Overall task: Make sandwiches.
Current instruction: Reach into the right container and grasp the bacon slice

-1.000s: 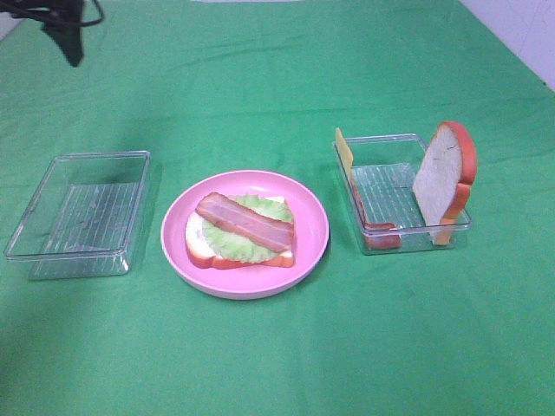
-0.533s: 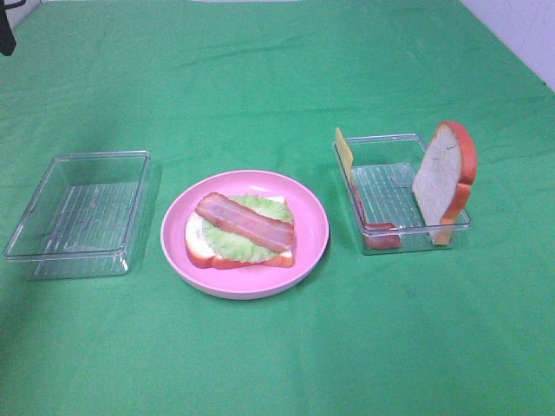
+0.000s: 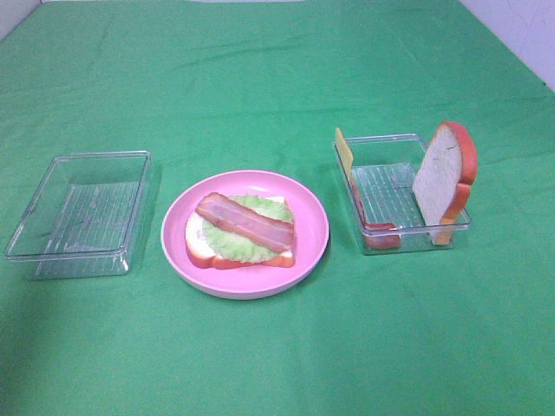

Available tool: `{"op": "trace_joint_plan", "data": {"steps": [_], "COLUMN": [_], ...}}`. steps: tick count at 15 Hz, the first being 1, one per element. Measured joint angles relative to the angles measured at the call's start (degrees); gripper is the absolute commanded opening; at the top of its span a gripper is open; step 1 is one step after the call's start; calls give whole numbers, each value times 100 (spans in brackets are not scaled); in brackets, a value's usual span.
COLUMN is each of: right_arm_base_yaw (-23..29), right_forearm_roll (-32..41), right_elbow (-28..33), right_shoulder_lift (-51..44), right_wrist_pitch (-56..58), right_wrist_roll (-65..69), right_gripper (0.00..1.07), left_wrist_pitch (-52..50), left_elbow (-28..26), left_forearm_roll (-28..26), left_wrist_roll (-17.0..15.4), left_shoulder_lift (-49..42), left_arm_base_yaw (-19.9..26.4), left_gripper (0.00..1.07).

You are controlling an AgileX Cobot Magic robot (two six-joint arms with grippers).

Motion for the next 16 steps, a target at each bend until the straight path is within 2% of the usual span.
{"op": "trace_joint_plan", "data": {"steps": [7,16], "right_arm_base_yaw": [0,0], "right_forearm_roll": [0,0], "right_elbow": [0,0], "right_shoulder_lift": [0,0], "right_wrist_pitch": [0,0], "right_wrist_roll": [0,0], "right_gripper": [87,87], "left_wrist_pitch": [6,-498], "left_elbow": [1822,3713], "left_forearm_roll": [0,86], "left_wrist_roll": [0,17], "left_shoulder_lift": [-2922,-6039], "left_arm_base_yaw": [0,0], "left_gripper": [98,98]}}
